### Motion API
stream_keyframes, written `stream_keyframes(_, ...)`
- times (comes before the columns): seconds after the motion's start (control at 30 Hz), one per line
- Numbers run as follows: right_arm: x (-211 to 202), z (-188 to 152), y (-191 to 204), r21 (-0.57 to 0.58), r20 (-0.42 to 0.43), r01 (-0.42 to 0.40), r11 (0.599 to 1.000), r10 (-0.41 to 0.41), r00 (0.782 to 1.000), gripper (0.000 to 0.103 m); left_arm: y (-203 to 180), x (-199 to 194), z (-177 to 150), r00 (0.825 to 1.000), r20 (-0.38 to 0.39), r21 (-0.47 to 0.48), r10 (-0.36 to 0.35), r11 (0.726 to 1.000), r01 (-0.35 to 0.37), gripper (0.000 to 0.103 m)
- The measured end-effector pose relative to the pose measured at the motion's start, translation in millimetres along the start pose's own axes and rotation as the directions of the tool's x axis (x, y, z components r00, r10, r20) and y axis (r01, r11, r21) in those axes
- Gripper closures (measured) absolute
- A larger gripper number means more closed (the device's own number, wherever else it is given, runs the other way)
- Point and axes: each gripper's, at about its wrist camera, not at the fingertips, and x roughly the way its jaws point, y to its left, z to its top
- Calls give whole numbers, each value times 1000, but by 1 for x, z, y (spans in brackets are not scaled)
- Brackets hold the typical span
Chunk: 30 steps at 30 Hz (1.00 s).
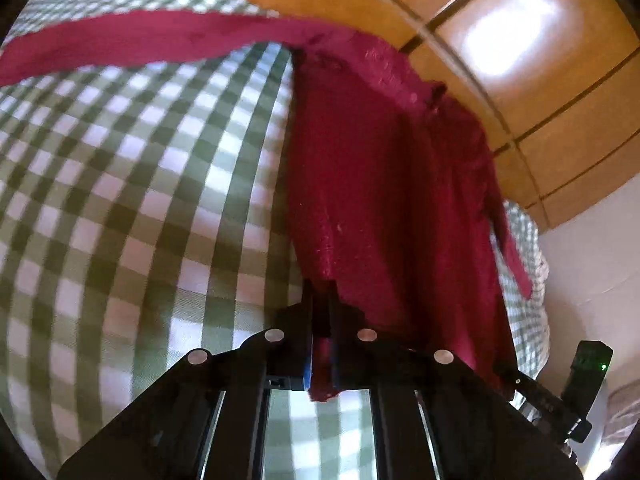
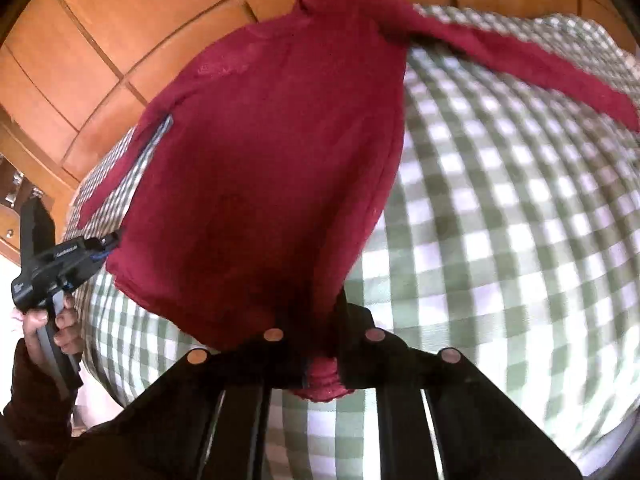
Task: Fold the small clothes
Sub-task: 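Lift the shirt with both tools and shake it out over the bed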
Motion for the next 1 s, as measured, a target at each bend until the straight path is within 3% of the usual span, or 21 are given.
stream_keyframes(0.17, -71, 14, -18, -1, 157, 15, 1000, -15, 988, 95, -10, -61, -3, 995, 81, 51, -52, 998, 48, 100)
stream_keyframes(0.3, -114, -2, -30, -2, 198, 44, 999, -43, 979, 96, -7, -103, -22, 991, 95, 42, -94, 995, 90, 100)
stream_keyframes(0.43, -113, -37, -56, 21, 112, 101, 995, -103, 988, 96, 0, -120, -57, 995, 60, 19, -78, 997, 77, 100)
stream_keyframes(0.53, -91, -75, -66, 19, -2, 135, 991, -135, 991, 96, 12, -114, -85, 999, -10, -7, -37, 999, 37, 100)
stream_keyframes(0.63, -71, -96, -67, 3, -81, 171, 985, -170, 982, 94, 17, -95, -106, 995, -85, 8, 59, 998, -58, 100)
stream_keyframes(0.67, -70, -98, -66, -9, -77, 195, 981, -195, 978, 88, 19, -91, -107, 992, -97, 5, 87, 996, -87, 100)
stream_keyframes(0.73, -74, -93, -63, -20, -53, 218, 976, -219, 974, 63, 24, -94, -99, 994, -84, -14, 72, 997, -73, 89)
stream_keyframes(0.77, -80, -90, -61, -22, -17, 243, 970, -243, 970, 45, 29, -101, -90, 995, -44, -38, 93, 995, -95, 70)
stream_keyframes(0.8, -85, -86, -61, -21, 19, 266, 964, -265, 964, 39, 36, -107, -81, 992, 0, -68, 125, 990, -124, 45)
stream_keyframes(0.83, -91, -79, -57, -15, 57, 278, 960, -277, 959, 36, 44, -113, -72, 988, 40, -103, 149, 984, -145, 37)
stream_keyframes(0.93, -91, -60, -38, -4, 123, 224, 974, -222, 967, 27, 74, -133, -45, 972, 122, -225, 203, 959, -172, 33)
stream_keyframes(1.0, -81, -53, -17, -24, 136, 171, 985, -166, 977, 22, 96, -143, -27, 950, 162, -292, 266, 933, -212, 33)
